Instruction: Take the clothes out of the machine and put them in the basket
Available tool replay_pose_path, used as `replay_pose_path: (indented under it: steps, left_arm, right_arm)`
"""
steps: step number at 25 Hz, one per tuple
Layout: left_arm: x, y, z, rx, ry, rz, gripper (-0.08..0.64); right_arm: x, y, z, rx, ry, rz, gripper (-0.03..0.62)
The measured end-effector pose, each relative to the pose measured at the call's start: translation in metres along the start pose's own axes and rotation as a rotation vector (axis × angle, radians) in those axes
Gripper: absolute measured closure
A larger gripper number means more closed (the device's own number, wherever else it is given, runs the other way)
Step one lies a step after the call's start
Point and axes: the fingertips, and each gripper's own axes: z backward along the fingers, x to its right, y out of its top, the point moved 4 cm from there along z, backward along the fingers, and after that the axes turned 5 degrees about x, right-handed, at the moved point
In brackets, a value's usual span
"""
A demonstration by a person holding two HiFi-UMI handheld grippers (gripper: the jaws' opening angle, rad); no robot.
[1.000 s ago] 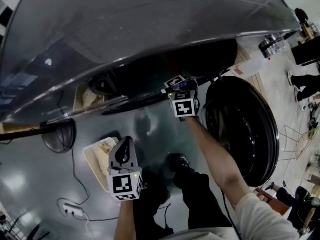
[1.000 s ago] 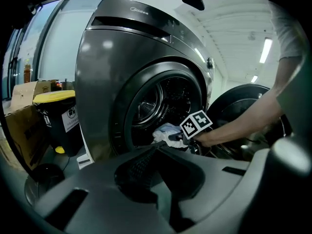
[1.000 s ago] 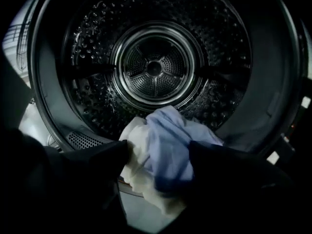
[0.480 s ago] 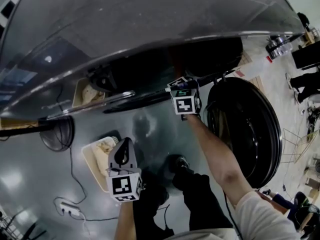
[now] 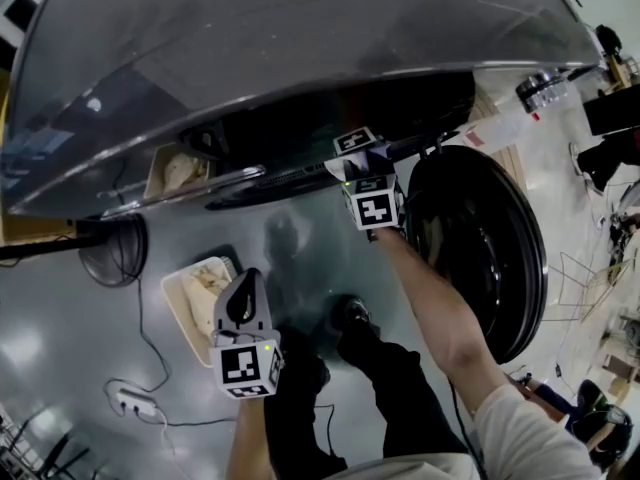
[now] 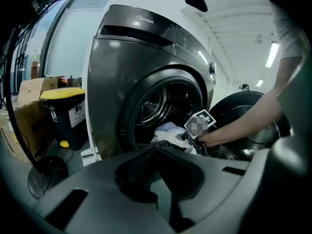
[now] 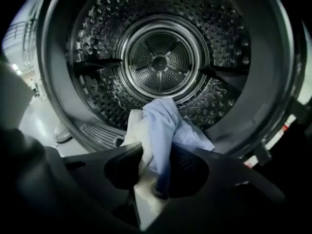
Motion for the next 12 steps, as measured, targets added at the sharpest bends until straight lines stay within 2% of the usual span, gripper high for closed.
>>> replay_pose_path:
  steps: [4, 8, 12]
  left_arm:
    - [0.011, 0.017, 0.014, -0.012, -0.001, 0.018, 0.541]
    - [0.015, 0.030, 0.028, -0.009, 0.006, 0.001, 0.541]
    - [0.017, 0.044, 0.044, -0.009, 0.015, 0.031, 0.541]
  right_arm:
    - [-0.010, 0.012, 0.030, 0.024, 0.027, -0.019, 0.461]
    - [-0.017, 0.021, 0.061, 0.046, 0.055, -0.036, 0.462]
    - [-0.027, 0.028, 0.098, 0.064, 0.077, -0.045, 0.460]
